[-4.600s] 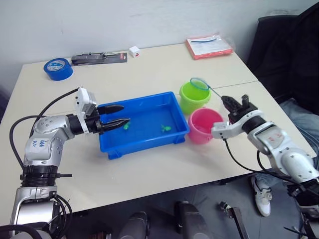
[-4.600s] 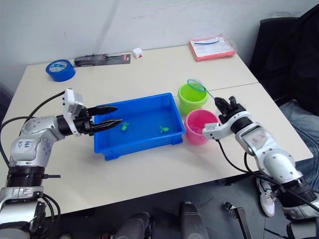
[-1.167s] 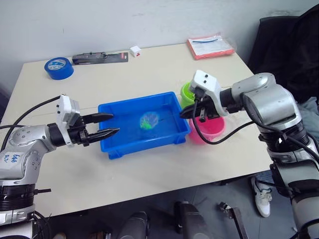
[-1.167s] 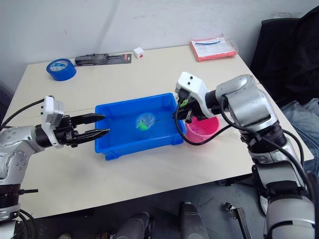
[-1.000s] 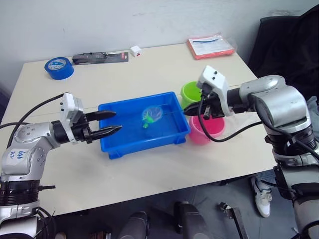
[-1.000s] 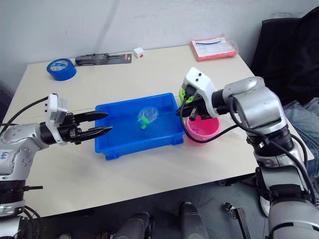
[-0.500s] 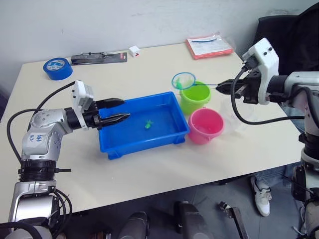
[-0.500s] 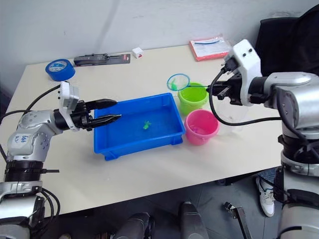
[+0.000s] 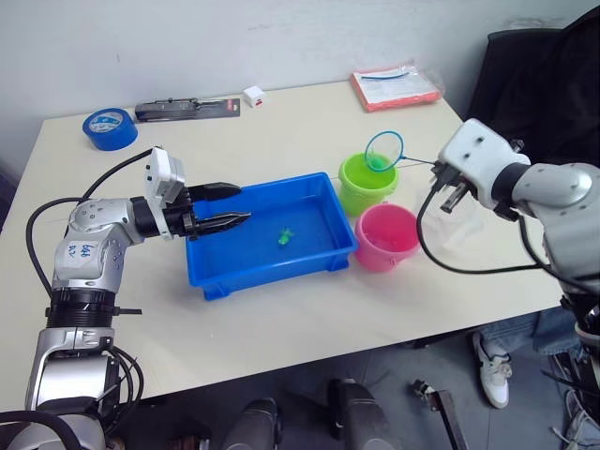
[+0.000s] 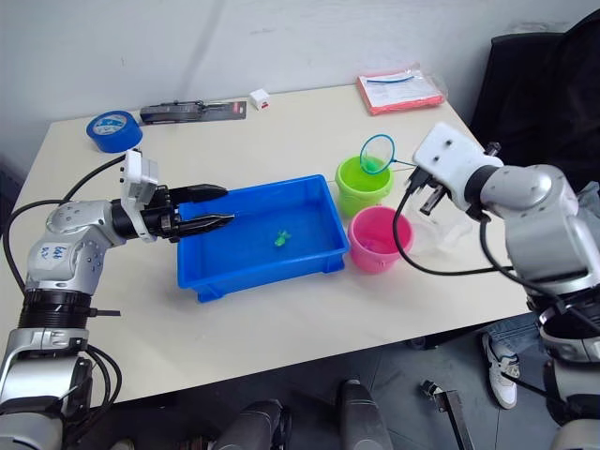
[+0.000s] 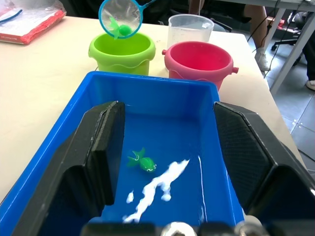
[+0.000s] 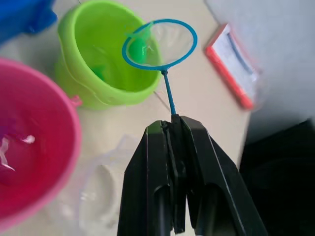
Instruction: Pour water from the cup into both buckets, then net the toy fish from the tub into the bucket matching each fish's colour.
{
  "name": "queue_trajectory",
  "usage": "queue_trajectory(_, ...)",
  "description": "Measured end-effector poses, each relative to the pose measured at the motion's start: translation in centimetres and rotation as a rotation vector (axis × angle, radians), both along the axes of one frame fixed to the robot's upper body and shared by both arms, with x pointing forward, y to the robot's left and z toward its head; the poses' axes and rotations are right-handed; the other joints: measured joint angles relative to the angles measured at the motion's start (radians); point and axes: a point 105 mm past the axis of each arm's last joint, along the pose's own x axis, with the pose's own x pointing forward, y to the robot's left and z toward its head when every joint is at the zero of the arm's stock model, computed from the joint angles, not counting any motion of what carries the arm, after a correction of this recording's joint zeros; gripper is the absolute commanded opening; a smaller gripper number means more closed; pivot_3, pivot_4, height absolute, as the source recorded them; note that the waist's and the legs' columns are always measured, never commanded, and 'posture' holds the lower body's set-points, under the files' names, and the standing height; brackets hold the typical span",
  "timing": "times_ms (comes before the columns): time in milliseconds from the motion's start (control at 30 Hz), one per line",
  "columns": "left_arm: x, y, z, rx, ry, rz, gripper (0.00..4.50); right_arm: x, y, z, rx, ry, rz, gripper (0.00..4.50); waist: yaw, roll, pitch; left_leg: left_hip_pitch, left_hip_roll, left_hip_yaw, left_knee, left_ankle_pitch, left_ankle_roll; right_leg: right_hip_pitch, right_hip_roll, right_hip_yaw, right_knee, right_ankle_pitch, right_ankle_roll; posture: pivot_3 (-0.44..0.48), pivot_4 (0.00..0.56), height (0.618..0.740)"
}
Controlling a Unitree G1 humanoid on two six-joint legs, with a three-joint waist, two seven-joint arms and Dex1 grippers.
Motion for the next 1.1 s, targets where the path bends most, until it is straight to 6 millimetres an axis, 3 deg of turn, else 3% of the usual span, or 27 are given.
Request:
queue_trajectory(300,0.0,-0.1,-0.1,-0.001,0.001,-0.004,3.1,-0.4,1.8,-0.3,-0.367,-0.21,0.123,0.78,0.0,0.0,0.0,0.0,0.0,0.001,0.0,0.0,0.0,0.0,0.001,0.0,0.0,0.0,0.0,0.0,0.15,0.74)
queue_trajectory(633,0.0,-0.3,-0.3,-0.01,0.008,-0.006,3.1,-0.6,1.5,-0.7,-0.779,-0.432,0.159,0.78,-0.001,0.0,0.0,0.0,0.0,0.001,0.0,0.0,0.0,0.0,0.001,0.0,0.0,0.0,0.0,0.0,0.15,0.74)
queue_trajectory(933,0.0,-0.4,-0.4,-0.013,0.009,-0.003,3.1,-0.9,1.8,-1.8,-0.936,-0.509,0.212,0.78,-0.001,0.0,0.0,0.0,0.0,0.002,0.0,0.0,0.0,-0.001,0.002,0.0,0.0,0.0,0.0,0.0,0.15,0.74)
queue_trajectory(1100,-0.1,-0.3,-1.0,-0.014,0.027,0.002,3.1,-1.0,1.6,-2.2,-0.932,-0.506,0.218,0.78,-0.001,0.0,0.0,0.0,0.0,0.002,0.001,0.0,0.0,-0.001,0.002,0.0,0.0,0.0,0.0,0.0,0.15,0.74)
